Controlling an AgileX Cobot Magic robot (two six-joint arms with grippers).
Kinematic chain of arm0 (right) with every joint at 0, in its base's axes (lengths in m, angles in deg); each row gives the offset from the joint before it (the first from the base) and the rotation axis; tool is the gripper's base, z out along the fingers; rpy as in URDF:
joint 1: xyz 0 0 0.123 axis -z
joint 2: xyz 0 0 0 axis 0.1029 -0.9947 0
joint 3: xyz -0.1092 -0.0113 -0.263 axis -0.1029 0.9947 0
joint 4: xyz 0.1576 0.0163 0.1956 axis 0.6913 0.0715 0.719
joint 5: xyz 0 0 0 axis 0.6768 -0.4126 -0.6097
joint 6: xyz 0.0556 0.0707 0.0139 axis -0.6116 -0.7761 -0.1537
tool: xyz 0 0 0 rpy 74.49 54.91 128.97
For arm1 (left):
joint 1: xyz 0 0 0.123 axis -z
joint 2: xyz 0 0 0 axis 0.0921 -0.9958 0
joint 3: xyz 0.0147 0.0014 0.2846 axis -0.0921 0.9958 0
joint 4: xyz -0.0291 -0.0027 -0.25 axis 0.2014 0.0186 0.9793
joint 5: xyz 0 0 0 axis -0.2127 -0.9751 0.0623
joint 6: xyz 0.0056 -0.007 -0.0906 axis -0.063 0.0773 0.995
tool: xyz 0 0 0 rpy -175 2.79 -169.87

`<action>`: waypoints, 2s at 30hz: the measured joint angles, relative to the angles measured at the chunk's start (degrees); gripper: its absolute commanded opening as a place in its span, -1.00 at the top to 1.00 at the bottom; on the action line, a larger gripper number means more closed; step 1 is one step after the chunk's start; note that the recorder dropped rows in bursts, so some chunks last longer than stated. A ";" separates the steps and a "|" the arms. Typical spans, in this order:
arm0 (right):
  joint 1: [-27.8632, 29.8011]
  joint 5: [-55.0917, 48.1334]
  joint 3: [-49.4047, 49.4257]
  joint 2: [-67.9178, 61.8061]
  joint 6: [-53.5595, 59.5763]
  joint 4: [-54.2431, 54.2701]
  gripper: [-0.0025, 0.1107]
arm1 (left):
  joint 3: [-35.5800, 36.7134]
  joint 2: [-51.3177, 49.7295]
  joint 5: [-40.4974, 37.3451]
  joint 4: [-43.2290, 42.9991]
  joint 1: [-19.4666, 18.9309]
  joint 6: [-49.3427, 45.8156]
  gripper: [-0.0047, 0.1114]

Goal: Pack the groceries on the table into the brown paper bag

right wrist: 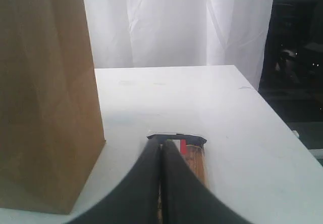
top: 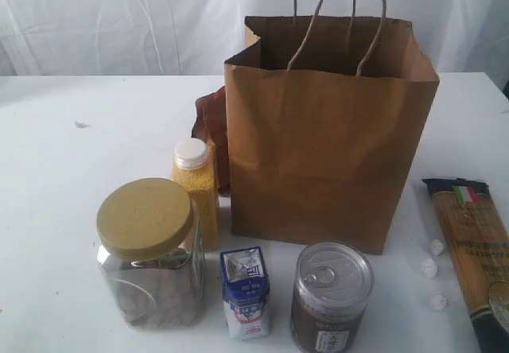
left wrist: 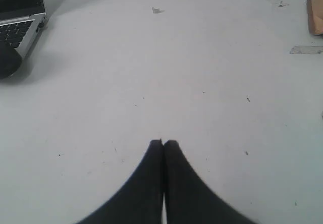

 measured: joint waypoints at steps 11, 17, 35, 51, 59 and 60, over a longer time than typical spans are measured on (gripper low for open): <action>0.00 0.00 0.00 0.00 0.00 0.00 0.96 | 0.00 0.00 0.00 0.00 0.00 0.00 0.92; 0.00 0.95 0.00 0.00 -1.40 0.00 0.96 | 0.00 0.00 0.00 0.00 0.00 0.00 0.92; 0.00 14.89 0.00 0.00 -13.17 0.26 0.96 | 0.00 0.00 0.00 0.00 0.00 0.00 0.92; 0.00 32.97 0.00 0.00 -25.31 3.28 0.96 | 0.00 0.00 0.00 0.00 0.00 0.00 0.92; 0.00 1.75 0.23 0.00 -4.52 0.25 0.96 | 0.00 0.00 0.00 0.00 0.00 0.00 0.92; 0.00 1.41 0.23 0.00 -4.12 0.25 0.96 | 0.00 0.00 0.00 0.00 0.00 0.00 0.92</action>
